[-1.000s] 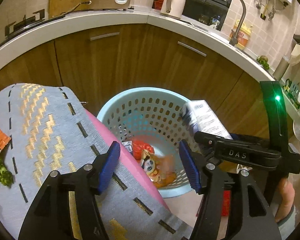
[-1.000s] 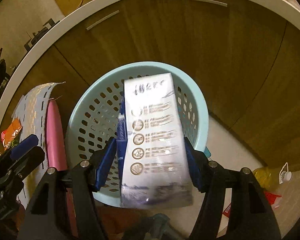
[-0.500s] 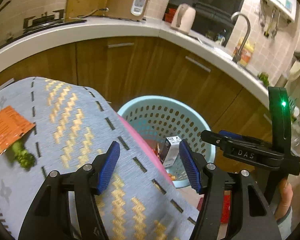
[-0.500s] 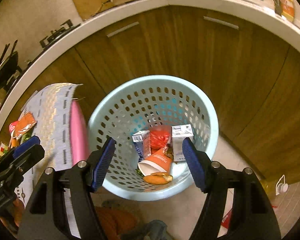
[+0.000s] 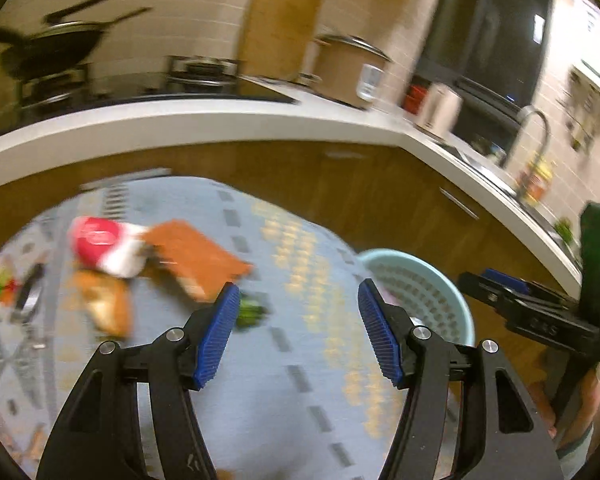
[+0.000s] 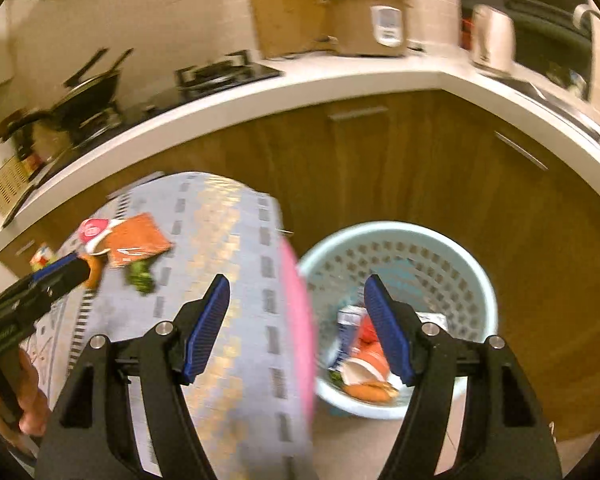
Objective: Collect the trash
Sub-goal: 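Move both open tools back over the rug toward the bread and wrapper, then grasp the orange paper wrapper with the right tool while the left tool grasps the twisted bread roll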
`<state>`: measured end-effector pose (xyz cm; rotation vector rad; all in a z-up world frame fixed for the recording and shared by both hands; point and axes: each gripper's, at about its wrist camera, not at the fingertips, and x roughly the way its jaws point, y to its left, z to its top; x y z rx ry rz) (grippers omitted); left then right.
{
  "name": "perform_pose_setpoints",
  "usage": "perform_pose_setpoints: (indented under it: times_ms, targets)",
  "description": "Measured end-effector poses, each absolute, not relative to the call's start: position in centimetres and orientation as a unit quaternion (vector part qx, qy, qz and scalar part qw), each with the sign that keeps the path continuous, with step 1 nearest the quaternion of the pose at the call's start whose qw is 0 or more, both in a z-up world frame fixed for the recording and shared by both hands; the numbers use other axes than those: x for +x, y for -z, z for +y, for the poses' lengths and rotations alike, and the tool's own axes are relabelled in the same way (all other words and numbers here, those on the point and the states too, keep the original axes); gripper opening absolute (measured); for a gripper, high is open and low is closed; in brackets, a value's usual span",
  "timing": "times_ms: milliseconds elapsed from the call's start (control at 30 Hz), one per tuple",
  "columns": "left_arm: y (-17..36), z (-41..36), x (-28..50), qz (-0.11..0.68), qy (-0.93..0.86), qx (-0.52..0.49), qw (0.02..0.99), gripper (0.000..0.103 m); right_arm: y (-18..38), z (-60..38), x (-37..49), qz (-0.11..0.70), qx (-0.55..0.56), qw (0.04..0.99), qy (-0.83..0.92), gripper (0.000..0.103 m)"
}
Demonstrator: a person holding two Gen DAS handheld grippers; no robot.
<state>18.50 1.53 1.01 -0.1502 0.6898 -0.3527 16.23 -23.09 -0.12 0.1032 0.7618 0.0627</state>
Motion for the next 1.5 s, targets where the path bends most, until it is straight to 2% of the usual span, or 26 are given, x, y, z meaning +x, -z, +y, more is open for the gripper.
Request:
perform_pose_setpoints:
  times_ms: [67, 133, 367, 533, 733, 867, 1100, 1233, 1500]
  targets:
    - [-1.0, 4.2, 18.6, 0.340, 0.140, -0.082, 0.926, 0.060, 0.0, -20.7, 16.8, 0.371, 0.035, 0.926, -0.056, 0.053]
    - [-0.4, 6.6, 18.8, 0.350, 0.122, -0.096, 0.924, 0.060, 0.0, -18.6, 17.4, 0.374, 0.019, 0.924, -0.074, 0.048]
    - [3.4, 12.7, 20.9, 0.406, 0.067, -0.131, 0.902, 0.060, 1.2, -11.9, 19.9, 0.391, -0.019, 0.911, -0.129, 0.048]
    - [4.9, 13.6, 22.5, 0.418, 0.050, -0.139, 0.896, 0.075, 1.9, -8.3, 21.5, 0.398, -0.024, 0.902, -0.165, 0.048]
    - [6.3, 13.1, 24.4, 0.429, 0.051, -0.140, 0.891, 0.075, 2.8, -5.2, 23.5, 0.407, -0.040, 0.894, -0.184, 0.048]
    - [6.9, 12.9, 25.3, 0.421, 0.044, -0.138, 0.896, 0.070, 3.8, -3.9, 24.8, 0.418, -0.047, 0.887, -0.189, 0.048]
    - [7.1, 12.6, 25.5, 0.408, 0.042, -0.117, 0.904, 0.043, 5.5, -2.4, 26.1, 0.432, -0.064, 0.878, -0.195, 0.049]
    - [7.1, 13.3, 24.8, 0.395, 0.041, -0.134, 0.908, 0.029, 6.1, -1.5, 27.1, 0.436, -0.072, 0.876, -0.192, 0.060]
    - [6.8, 14.2, 24.1, 0.379, 0.019, -0.155, 0.912, 0.026, 7.4, -0.7, 29.7, 0.447, -0.080, 0.873, -0.175, 0.060]
